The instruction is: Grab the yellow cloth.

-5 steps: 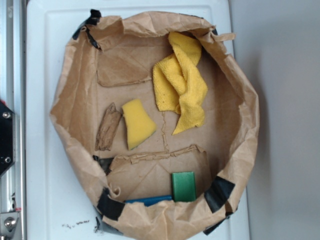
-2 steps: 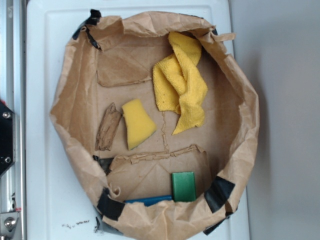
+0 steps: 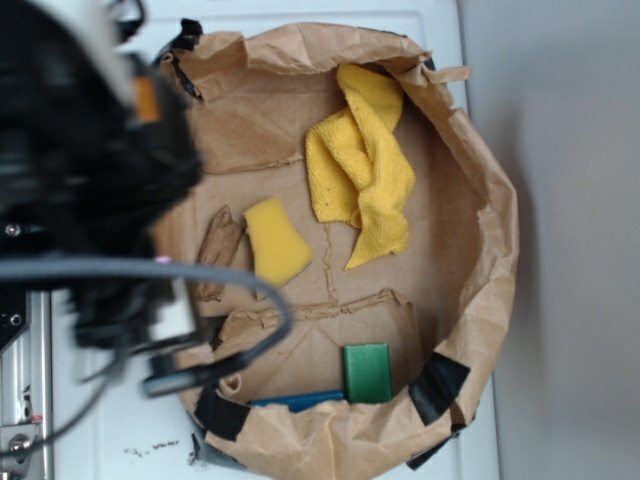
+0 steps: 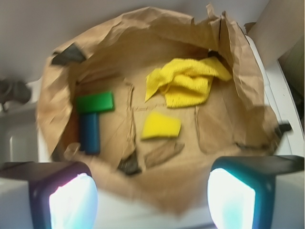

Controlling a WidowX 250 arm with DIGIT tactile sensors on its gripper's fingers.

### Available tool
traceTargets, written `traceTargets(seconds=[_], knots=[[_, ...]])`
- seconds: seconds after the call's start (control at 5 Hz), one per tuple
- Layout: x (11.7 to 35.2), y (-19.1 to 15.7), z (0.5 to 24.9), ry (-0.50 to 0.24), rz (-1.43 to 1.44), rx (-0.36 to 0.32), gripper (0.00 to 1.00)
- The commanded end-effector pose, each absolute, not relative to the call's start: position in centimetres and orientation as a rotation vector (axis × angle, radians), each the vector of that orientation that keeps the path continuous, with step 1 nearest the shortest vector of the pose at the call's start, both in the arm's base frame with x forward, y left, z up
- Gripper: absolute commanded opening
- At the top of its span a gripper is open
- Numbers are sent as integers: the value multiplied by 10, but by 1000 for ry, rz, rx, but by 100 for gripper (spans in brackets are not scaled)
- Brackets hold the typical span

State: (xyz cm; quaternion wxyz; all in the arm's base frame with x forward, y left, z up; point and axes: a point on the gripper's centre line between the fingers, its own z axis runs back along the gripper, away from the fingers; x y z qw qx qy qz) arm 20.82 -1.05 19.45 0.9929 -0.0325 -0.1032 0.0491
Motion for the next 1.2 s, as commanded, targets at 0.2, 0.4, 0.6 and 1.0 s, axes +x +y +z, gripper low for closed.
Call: traceTargets(seconds=[0.2, 0.4, 0.6, 1.0], knots=[[250, 4, 179, -236, 165, 27, 100], [250, 4, 179, -236, 165, 27, 100], [269, 6, 142, -295, 214, -14, 100], [307, 6, 91, -334, 292, 45, 100]])
